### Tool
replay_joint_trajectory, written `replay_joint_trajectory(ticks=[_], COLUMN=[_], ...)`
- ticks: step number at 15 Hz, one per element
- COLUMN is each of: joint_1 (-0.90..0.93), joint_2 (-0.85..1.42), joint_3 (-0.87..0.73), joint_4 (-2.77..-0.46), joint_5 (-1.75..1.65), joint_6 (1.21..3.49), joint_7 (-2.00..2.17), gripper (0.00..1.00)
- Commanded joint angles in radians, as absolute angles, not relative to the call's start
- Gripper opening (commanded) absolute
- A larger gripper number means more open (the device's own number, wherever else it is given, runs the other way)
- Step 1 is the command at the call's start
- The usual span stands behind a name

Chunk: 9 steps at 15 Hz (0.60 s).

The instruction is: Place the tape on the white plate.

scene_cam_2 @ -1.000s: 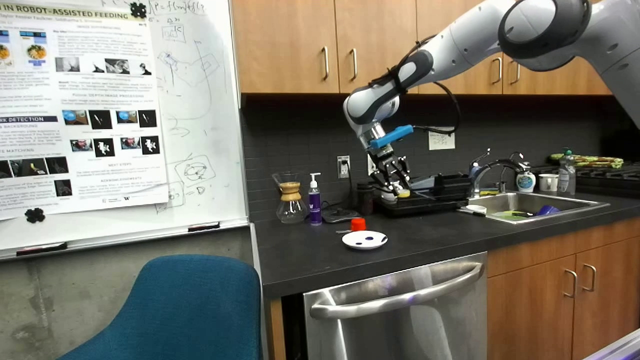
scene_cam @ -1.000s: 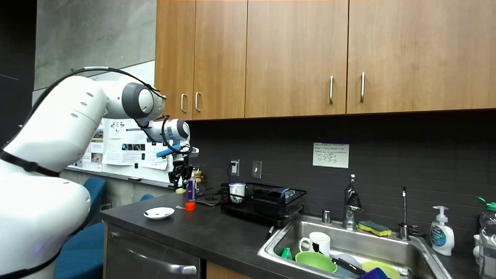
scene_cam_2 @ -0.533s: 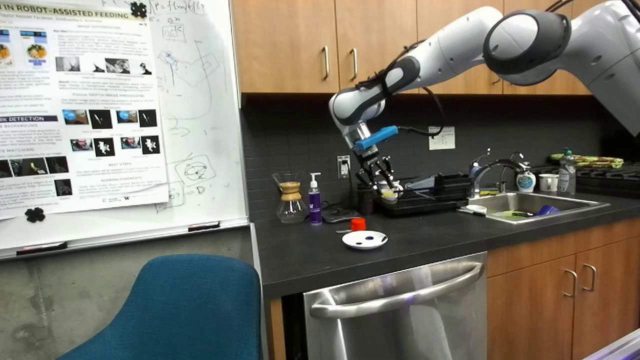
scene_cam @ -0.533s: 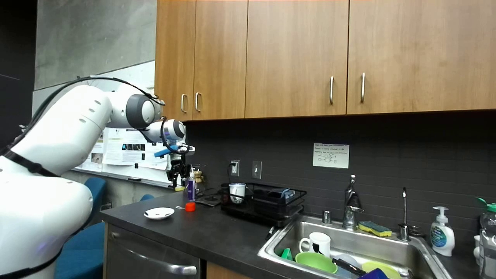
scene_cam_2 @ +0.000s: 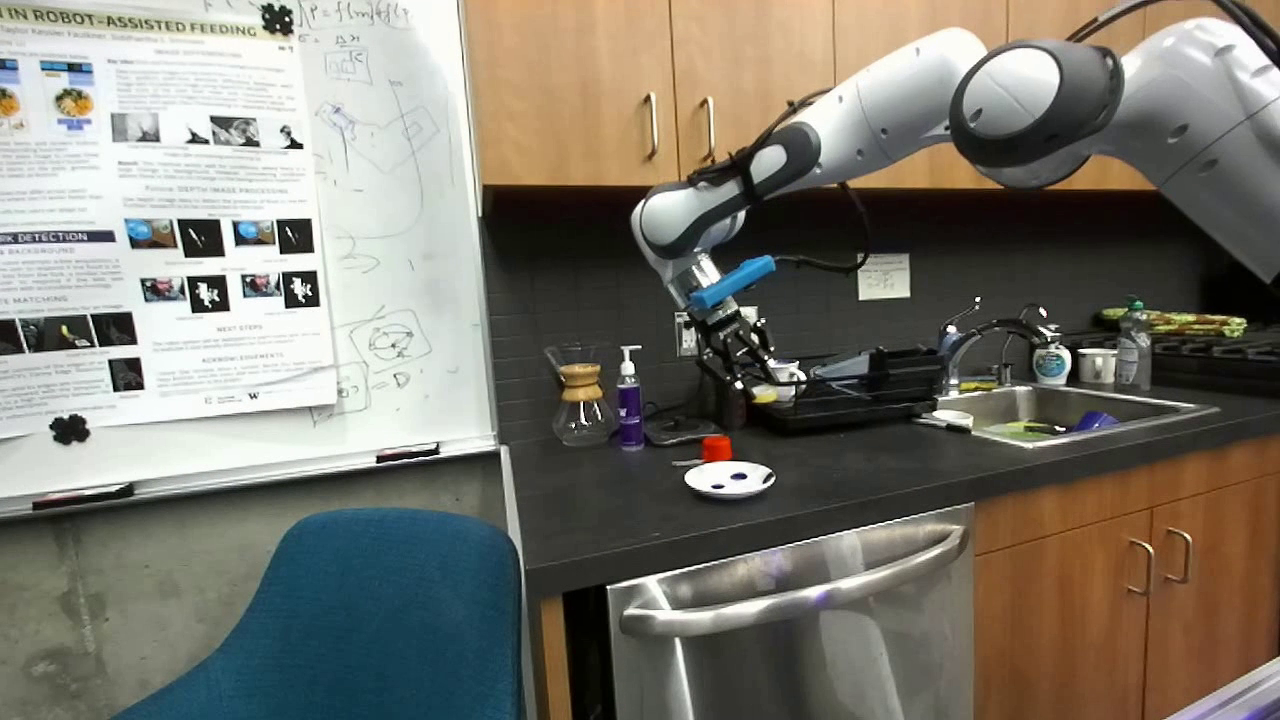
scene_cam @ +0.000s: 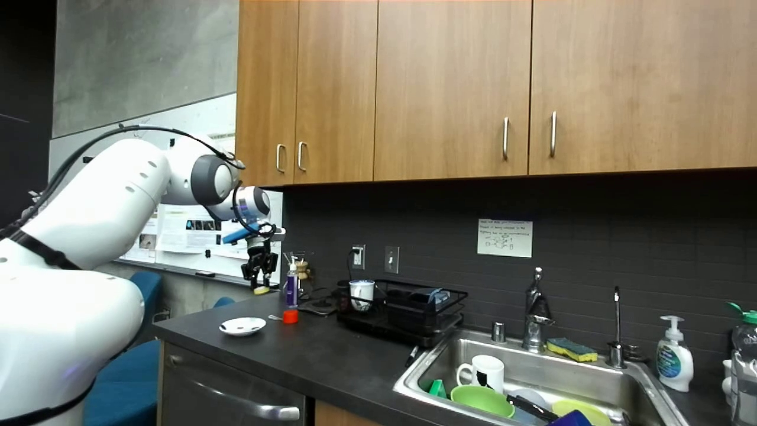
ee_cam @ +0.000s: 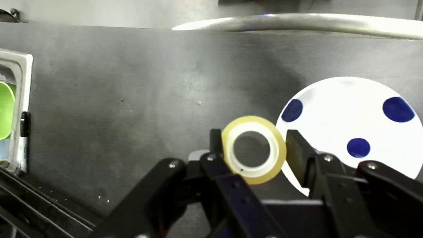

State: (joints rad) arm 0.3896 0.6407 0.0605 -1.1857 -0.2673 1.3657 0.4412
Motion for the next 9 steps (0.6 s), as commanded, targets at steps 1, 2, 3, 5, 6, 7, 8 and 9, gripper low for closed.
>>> replay_joint_trajectory(ticks=[1,2,3,5,6,7,8,9], joint_1=[0.429,0.438,0.447,0.459,0.463,0.467,0.469,0.463], joint_2=[0.725,0.743,0.761,0.795,0.806,0.82,0.832,0.837], joint_3=[0.069,0.07,0.069,0.068,0.068,0.066,0.066,0.074], joint_4=[-1.043,-1.016,-0.989,-0.938,-0.923,-0.905,-0.891,-0.892], joint_5=[-0.238,-0.229,-0.221,-0.201,-0.191,-0.18,-0.169,-0.164], joint_6=[1.309,1.304,1.3,1.294,1.294,1.292,1.291,1.298], joint_7=[0.493,0.502,0.512,0.524,0.53,0.538,0.544,0.551], gripper=[0.25,0.25,0.25,0.25,0.25,0.25,0.25,0.25])
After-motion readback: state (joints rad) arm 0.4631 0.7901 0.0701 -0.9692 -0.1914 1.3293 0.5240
